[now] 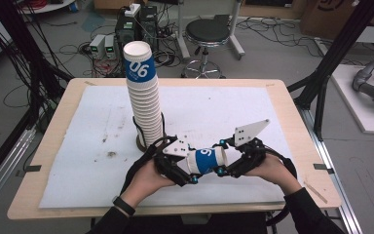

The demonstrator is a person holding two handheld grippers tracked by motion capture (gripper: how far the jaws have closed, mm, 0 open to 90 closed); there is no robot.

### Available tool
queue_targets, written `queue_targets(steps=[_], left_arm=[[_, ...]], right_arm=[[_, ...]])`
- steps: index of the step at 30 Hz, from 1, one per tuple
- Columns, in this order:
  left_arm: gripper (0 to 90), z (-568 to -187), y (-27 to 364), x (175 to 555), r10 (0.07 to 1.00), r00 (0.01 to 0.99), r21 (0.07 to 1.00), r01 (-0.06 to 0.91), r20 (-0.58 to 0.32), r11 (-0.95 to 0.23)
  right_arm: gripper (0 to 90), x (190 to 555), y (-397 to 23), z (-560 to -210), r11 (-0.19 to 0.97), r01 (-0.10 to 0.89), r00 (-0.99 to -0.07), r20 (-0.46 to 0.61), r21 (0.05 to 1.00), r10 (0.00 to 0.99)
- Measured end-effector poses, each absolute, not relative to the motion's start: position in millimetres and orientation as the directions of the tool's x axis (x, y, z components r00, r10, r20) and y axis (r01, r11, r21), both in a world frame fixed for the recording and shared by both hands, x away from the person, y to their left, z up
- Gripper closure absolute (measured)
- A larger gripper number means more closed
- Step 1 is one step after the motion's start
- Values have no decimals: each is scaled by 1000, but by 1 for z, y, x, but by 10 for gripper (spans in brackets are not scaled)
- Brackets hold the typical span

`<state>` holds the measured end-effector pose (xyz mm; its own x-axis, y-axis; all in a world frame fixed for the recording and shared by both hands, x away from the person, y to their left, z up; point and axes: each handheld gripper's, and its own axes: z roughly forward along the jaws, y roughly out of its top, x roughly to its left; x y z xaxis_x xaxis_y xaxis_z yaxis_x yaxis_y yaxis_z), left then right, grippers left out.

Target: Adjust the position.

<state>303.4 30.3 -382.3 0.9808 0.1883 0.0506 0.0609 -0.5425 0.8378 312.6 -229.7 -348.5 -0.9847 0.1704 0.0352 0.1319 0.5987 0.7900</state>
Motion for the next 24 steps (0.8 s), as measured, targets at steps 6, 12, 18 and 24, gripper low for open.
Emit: queue_targets(steps=[6, 12, 18, 24], left_arm=[[153, -381, 35, 303, 202, 979, 893, 78, 15, -443], [142, -382, 43, 307, 200, 977, 949, 135, -79, -286], [139, -384, 47, 308, 184, 974, 969, 166, -132, -183], [139, -386, 50, 309, 165, 974, 975, 178, -155, -136]], right_arm=[[296, 316, -238, -346, 530, 138, -987, 72, 836, 145], [299, 318, -245, -345, 452, 172, -983, 121, 875, 140], [299, 318, -248, -343, 407, 174, -982, 129, 897, 137], [299, 318, -249, -343, 376, 184, -981, 145, 908, 129]])
